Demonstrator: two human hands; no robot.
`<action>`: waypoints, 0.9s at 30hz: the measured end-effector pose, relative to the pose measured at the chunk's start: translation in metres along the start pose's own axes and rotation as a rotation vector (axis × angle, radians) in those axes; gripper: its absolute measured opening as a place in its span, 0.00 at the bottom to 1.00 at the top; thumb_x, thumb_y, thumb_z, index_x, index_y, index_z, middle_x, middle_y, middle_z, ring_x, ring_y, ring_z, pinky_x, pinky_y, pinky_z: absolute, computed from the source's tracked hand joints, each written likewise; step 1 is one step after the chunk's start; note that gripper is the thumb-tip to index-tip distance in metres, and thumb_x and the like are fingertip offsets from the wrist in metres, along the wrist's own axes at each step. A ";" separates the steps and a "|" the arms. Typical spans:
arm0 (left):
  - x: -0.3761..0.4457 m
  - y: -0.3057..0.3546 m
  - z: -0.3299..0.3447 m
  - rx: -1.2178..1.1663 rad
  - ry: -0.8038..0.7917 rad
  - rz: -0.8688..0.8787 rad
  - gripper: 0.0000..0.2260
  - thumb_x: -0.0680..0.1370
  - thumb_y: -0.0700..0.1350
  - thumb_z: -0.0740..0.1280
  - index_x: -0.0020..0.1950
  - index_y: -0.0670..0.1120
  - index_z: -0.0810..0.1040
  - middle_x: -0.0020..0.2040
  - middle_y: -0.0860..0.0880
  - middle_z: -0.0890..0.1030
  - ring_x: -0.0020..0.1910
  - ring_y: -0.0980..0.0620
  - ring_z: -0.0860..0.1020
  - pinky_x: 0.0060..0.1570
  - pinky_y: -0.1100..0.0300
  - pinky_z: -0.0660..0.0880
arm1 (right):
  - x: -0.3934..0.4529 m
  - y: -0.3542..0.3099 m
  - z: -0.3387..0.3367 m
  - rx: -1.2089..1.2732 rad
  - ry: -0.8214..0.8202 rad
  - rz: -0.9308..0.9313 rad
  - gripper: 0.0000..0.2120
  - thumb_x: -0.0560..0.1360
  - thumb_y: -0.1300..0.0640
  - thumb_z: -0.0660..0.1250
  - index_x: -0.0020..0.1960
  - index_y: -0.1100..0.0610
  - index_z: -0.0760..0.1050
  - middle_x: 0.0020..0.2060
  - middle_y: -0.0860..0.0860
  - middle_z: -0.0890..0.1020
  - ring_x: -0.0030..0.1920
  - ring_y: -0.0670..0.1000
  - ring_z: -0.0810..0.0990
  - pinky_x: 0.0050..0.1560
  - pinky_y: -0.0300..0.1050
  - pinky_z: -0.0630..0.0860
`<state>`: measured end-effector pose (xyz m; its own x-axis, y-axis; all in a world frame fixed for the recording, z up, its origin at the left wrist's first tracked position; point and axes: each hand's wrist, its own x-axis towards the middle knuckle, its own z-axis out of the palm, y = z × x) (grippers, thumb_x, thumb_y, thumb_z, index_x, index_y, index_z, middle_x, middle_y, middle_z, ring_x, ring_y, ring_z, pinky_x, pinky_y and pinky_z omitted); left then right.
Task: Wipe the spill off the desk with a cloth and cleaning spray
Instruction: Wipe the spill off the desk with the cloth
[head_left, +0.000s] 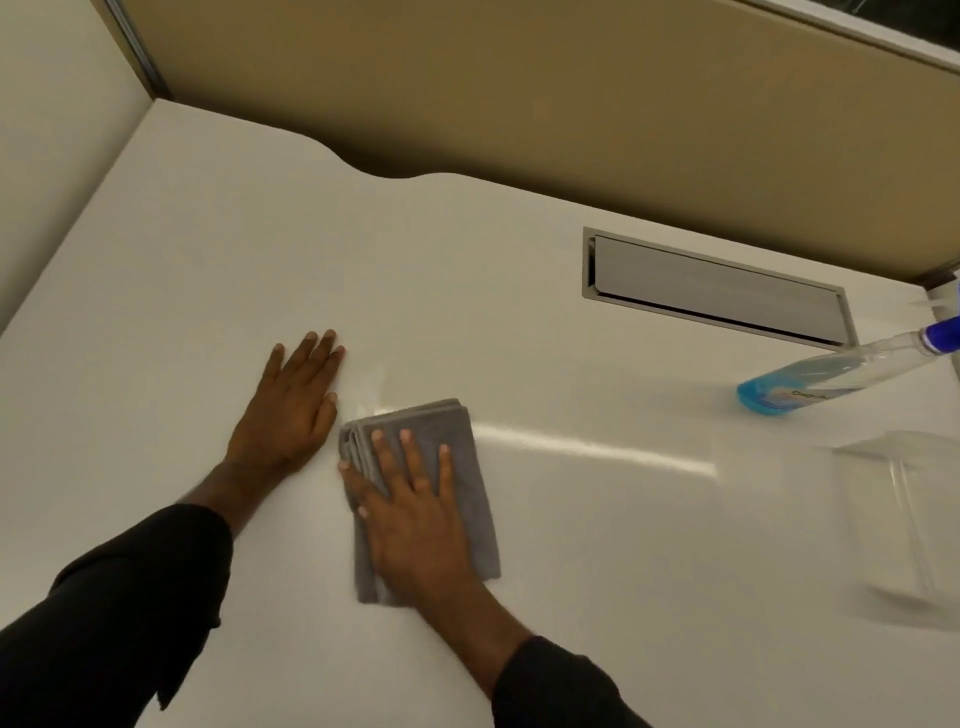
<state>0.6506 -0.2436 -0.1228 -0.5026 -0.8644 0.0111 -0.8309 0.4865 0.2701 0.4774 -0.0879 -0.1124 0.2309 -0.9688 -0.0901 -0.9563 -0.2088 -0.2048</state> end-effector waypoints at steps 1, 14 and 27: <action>0.000 0.000 0.000 0.002 -0.003 0.002 0.27 0.79 0.49 0.48 0.78 0.43 0.56 0.79 0.45 0.56 0.78 0.48 0.52 0.76 0.44 0.49 | 0.021 0.003 -0.003 -0.003 0.001 0.005 0.30 0.82 0.48 0.56 0.82 0.45 0.51 0.83 0.52 0.47 0.82 0.59 0.41 0.77 0.70 0.46; -0.003 0.004 -0.002 -0.043 0.013 -0.019 0.25 0.82 0.50 0.46 0.79 0.44 0.53 0.80 0.48 0.52 0.79 0.52 0.48 0.77 0.45 0.47 | -0.009 0.135 -0.028 -0.053 0.071 0.482 0.28 0.85 0.51 0.49 0.82 0.44 0.44 0.83 0.50 0.48 0.82 0.58 0.48 0.76 0.70 0.53; -0.003 0.000 -0.003 -0.076 0.000 0.004 0.31 0.81 0.60 0.44 0.79 0.44 0.45 0.81 0.46 0.48 0.79 0.51 0.46 0.77 0.45 0.47 | 0.059 -0.007 -0.001 -0.011 -0.037 0.054 0.39 0.79 0.45 0.59 0.83 0.52 0.42 0.83 0.53 0.42 0.82 0.59 0.37 0.76 0.73 0.42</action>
<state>0.6530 -0.2410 -0.1204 -0.5054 -0.8628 0.0126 -0.8084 0.4785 0.3427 0.4970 -0.1439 -0.1151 0.1849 -0.9732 -0.1368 -0.9694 -0.1577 -0.1881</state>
